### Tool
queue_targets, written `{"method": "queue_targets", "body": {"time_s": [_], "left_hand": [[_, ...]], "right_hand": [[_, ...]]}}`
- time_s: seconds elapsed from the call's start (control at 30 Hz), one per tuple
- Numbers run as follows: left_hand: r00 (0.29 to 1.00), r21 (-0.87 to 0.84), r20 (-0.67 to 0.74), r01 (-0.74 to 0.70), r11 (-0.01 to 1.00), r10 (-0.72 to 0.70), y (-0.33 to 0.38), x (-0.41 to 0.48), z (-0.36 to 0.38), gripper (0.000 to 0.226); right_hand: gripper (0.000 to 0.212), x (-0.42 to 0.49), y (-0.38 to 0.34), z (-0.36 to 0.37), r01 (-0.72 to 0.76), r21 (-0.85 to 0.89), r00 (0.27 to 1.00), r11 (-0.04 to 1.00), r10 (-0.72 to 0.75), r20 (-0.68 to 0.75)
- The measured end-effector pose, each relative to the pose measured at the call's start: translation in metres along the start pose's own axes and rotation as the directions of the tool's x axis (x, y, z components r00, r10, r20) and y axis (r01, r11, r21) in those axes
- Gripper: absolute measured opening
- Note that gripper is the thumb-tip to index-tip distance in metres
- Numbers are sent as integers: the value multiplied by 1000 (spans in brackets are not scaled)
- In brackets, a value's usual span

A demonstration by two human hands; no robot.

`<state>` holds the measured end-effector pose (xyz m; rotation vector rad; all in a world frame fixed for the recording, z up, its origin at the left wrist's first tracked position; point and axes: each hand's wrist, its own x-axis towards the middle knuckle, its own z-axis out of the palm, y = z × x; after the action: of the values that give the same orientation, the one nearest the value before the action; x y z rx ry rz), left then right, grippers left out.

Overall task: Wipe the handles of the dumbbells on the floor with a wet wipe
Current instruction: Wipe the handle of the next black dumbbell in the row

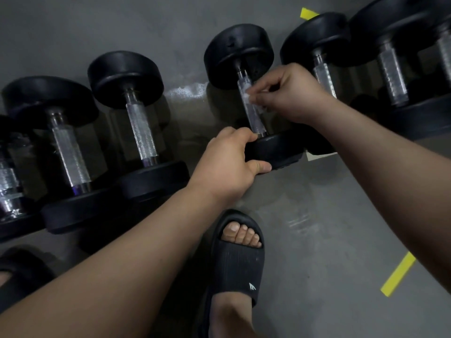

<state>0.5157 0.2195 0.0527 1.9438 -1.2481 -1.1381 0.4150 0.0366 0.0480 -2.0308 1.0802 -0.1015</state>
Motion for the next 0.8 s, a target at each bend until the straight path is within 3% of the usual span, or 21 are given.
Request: {"method": "queue_targets", "body": {"time_s": [0.13, 0.3, 0.53, 0.67, 0.8], "left_hand": [[1000, -2, -10, 10, 1000, -10, 0, 3, -2, 61], [1000, 3, -3, 2, 1000, -2, 5, 6, -3, 62], [1000, 11, 6, -14, 1000, 14, 3, 4, -4, 62], [1000, 13, 7, -20, 1000, 20, 7, 5, -4, 62], [1000, 9, 6, -12, 1000, 12, 5, 6, -4, 61]], "right_hand": [[13, -1, 0, -2, -7, -27, 997, 1000, 10, 80], [15, 11, -4, 6, 16, -40, 994, 999, -21, -112], [13, 6, 0, 10, -29, 3, 992, 1000, 29, -125], [9, 19, 2, 16, -110, 177, 963, 978, 149, -224], [25, 15, 6, 14, -245, 299, 938, 922, 303, -167]]}}
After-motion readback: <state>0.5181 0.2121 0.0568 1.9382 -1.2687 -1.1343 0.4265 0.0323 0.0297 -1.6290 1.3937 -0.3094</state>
